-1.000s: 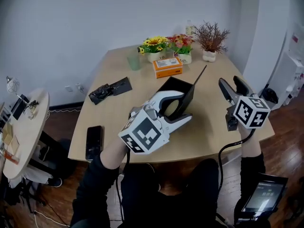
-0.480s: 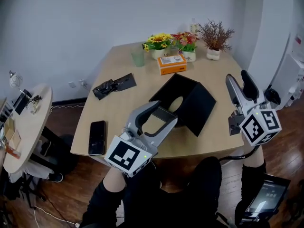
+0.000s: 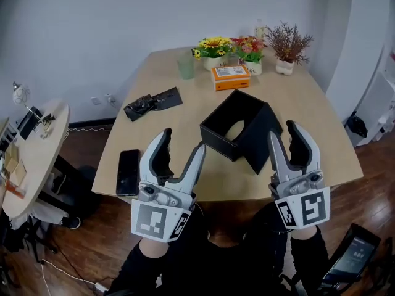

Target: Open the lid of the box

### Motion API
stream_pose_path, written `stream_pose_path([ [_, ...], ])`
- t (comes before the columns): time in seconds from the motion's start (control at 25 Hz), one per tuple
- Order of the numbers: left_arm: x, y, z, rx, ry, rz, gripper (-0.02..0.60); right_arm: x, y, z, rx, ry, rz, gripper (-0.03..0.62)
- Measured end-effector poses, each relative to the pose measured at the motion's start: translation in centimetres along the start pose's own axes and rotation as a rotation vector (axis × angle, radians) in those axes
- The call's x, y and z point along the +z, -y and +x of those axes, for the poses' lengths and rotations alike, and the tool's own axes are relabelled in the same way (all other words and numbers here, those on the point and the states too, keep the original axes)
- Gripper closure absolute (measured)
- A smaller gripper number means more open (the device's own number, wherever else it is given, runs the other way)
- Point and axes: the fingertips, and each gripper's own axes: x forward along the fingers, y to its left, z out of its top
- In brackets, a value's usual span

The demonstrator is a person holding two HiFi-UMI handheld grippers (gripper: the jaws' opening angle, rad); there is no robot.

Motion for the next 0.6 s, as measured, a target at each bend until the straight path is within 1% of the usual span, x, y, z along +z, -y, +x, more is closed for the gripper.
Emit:
stream_pose_path([
  [0.08, 1.2, 1.5, -0.4, -0.007, 0.049, 0.088, 0.328, 0.4, -0.6, -0.7, -0.042, 0.024, -0.036, 0.466],
  [0.16, 1.4, 2.4, -0.6, -0.009, 0.059, 0.153, 0.337, 0.7, -1.0, -1.3, -0.076, 0.053, -0.077, 0.493],
  [0.2, 1.2, 2.7, -0.7, -0.011, 0.054, 0.17, 0.338, 0.8, -1.1, -1.5, -0.089, 0.065, -0.092, 0.502],
  [0.28, 0.6, 3.1, -0.7, -0.018, 0.037, 0.176, 0.35, 0.8, -1.4, -1.9, -0.097, 0.077, -0.099, 0.54],
  [0.4, -0.1, 3.2, -0.8, -0.017, 0.019, 0.171, 0.359, 0.5, -1.6, -2.2, -0.087, 0.072, -0.086, 0.543],
  [0.6, -0.4, 3.3, -0.9, -0.017, 0.018, 0.161, 0.37, 0.6, -1.3, -2.6, -0.098, 0.078, -0.077, 0.548],
])
